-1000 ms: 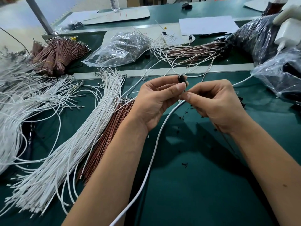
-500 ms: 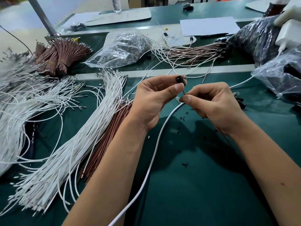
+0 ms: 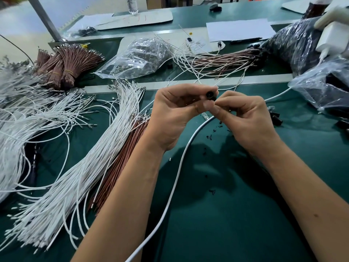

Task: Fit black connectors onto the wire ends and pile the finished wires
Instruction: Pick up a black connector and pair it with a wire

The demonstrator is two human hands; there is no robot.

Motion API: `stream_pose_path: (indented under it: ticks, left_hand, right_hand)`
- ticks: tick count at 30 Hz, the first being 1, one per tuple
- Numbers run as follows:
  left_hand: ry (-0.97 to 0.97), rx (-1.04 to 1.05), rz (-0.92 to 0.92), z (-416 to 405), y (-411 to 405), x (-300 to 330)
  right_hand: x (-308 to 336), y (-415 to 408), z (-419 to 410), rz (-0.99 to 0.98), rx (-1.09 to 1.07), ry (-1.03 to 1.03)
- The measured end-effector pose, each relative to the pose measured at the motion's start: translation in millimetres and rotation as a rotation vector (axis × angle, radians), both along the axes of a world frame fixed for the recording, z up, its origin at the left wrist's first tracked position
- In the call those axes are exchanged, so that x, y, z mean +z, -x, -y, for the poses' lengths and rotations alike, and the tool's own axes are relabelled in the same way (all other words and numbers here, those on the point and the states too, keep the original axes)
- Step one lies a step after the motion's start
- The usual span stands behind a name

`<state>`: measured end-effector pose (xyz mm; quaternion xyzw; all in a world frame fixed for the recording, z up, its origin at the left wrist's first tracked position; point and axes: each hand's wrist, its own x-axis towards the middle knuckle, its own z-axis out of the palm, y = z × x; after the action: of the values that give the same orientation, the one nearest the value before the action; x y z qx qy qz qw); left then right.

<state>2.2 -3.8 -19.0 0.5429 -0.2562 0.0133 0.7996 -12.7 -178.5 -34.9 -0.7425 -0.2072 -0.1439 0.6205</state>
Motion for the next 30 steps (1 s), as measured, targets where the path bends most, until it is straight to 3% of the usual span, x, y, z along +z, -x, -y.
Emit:
stream_pose_path:
  ticks: [17, 25, 30]
  left_hand:
    - [-0.045, 0.074, 0.072, 4.7, 1.1, -0.2]
    - [0.004, 0.071, -0.206, -0.3, -1.2, 0.4]
    - [-0.019, 0.091, -0.254, -1.9, 0.2, 0.6]
  right_hand:
    - [-4.6, -1.5, -0.4, 0.061, -0.002, 0.015]
    - [0.9, 4.0, -2.9, 0.038, -0.007, 0.064]
    - [2.0, 6.0, -2.2, 0.042, -0.061, 0.119]
